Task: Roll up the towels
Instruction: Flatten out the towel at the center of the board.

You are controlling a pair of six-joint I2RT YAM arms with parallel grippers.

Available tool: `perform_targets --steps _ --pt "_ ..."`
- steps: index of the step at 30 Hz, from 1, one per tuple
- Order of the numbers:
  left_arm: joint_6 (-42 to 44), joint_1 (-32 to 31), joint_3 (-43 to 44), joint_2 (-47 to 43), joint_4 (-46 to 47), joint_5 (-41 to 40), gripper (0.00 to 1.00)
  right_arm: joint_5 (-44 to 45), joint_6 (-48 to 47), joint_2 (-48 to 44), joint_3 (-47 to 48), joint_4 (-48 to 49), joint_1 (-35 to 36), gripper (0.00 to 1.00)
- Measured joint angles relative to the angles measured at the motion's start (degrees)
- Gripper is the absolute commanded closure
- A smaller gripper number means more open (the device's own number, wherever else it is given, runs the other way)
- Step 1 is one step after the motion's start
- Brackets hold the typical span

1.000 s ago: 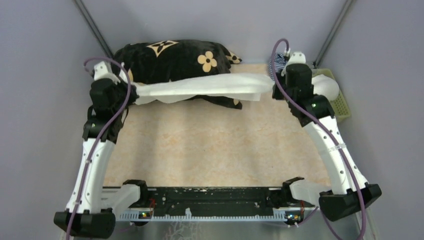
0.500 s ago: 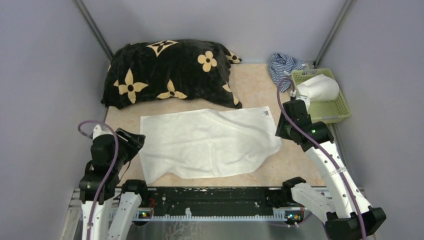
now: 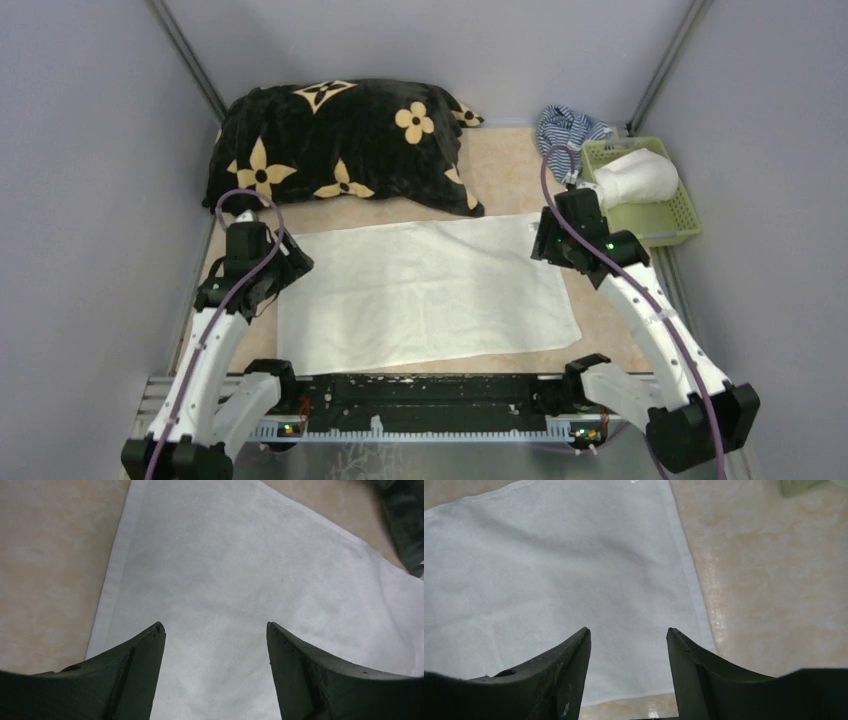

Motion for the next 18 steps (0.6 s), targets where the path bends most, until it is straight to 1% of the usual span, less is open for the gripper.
perform_targets --steps 5,8,10,15,18 --pt "3.3 0.09 -2.82 11.39 9.09 -0.35 0.19 -3.85 -1.29 9.35 -1.99 8.74 -0.96 0.42" --pt "6.08 1.03 -2.25 18.69 15.23 -1.68 0.2 -5.77 -2.27 15.12 -1.92 14.23 -2.99 0.42" --pt "7.85 2.36 -0.17 24.92 17.99 -2.47 0.21 -6.47 -3.34 19.37 -1.14 17.03 -4.9 0.43" --pt "11.19 6.54 7.17 38.45 22.27 -3.13 0.3 -7.39 -6.05 29.46 3.48 20.33 -7.5 0.46" --pt "13.38 8.44 10.78 43.87 23.54 -3.61 0.39 -8.63 -7.02 30.77 3.69 21.31 -7.48 0.47"
